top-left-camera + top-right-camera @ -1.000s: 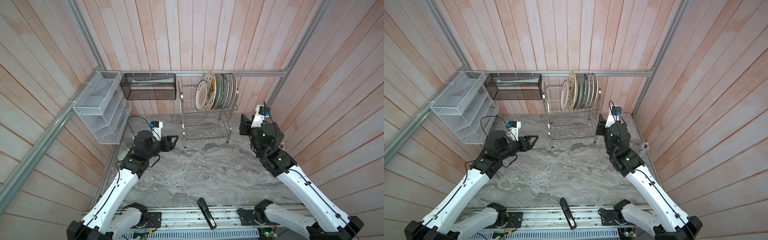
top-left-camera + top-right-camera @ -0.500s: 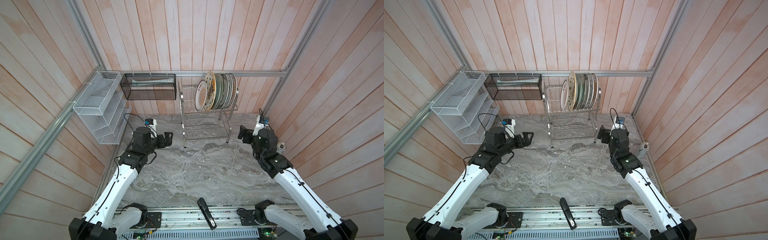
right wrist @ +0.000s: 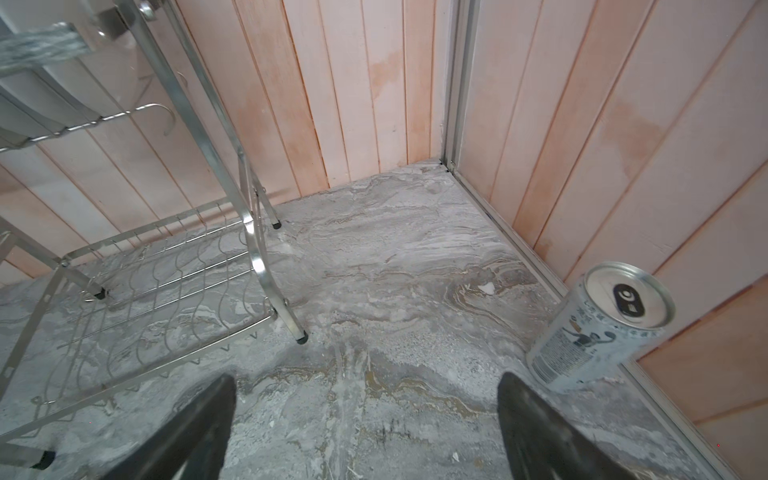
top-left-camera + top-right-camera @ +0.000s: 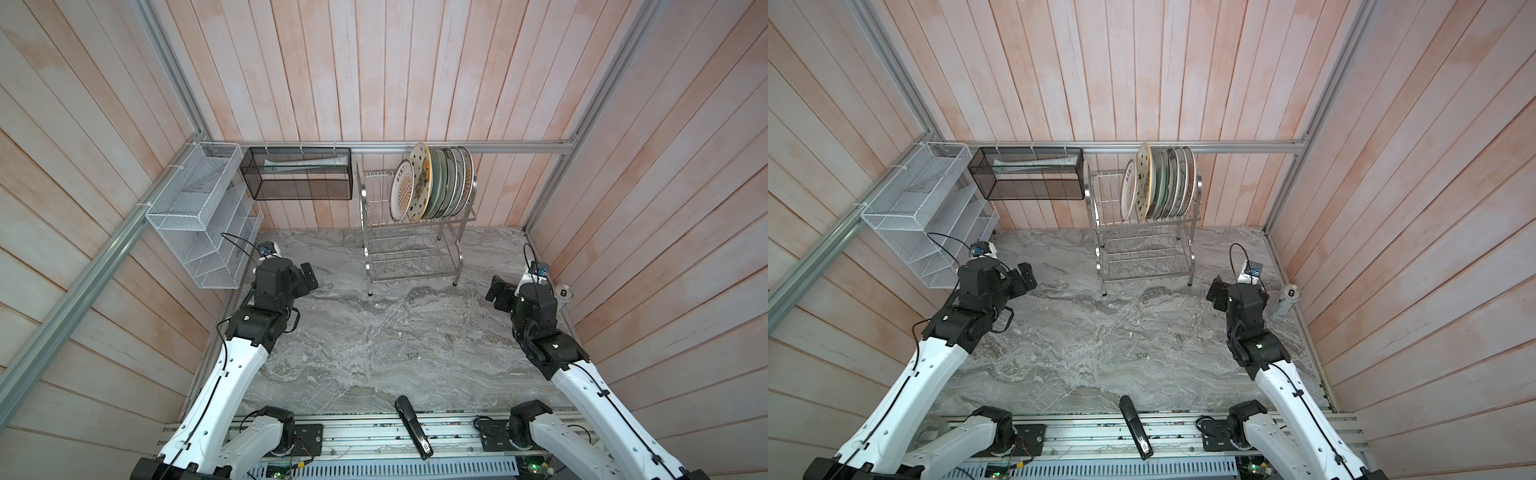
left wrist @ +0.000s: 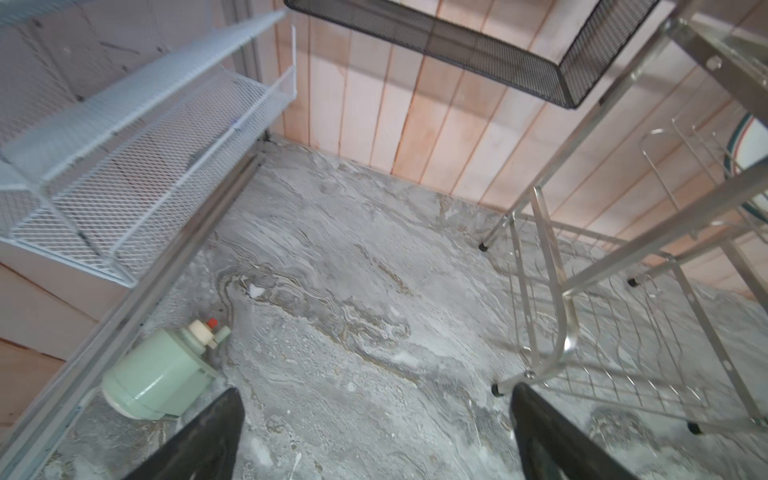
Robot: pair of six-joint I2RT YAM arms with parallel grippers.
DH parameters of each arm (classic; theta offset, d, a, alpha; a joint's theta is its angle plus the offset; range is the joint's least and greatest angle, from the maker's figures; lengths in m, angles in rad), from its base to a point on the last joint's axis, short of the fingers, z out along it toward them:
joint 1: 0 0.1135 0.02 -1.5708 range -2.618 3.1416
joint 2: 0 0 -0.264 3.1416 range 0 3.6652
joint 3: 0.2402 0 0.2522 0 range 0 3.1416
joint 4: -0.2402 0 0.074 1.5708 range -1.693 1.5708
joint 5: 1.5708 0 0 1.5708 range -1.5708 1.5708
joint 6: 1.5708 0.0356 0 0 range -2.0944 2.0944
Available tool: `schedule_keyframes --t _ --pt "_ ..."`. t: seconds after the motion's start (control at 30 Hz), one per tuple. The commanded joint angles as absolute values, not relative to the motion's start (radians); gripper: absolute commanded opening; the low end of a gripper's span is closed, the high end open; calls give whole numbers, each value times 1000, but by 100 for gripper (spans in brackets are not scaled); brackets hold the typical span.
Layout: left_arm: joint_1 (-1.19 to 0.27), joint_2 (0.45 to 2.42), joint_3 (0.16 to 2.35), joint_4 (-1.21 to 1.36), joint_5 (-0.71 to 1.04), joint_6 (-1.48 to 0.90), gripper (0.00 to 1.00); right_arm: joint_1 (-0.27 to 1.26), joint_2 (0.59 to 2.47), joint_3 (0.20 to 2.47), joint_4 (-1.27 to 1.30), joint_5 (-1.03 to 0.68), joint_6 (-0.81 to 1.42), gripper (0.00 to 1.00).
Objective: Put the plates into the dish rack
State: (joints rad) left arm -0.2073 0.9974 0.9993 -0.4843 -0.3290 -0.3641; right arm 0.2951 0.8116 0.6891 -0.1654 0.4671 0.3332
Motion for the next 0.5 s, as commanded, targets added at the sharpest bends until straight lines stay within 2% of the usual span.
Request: schedule_keyframes --t 0.0,0.13,0.27,0.47 --pt "-184 987 900 -338 -374 -259 100 270 778 694 -165 529 335 98" --pt "-163 985 814 -222 -373 -261 100 226 766 653 -144 491 329 98" --pt "-109 1003 726 -84 -297 -255 100 176 772 634 -110 412 319 98" --pt "-88 1012 443 423 -326 -137 100 158 748 592 -65 407 302 98"
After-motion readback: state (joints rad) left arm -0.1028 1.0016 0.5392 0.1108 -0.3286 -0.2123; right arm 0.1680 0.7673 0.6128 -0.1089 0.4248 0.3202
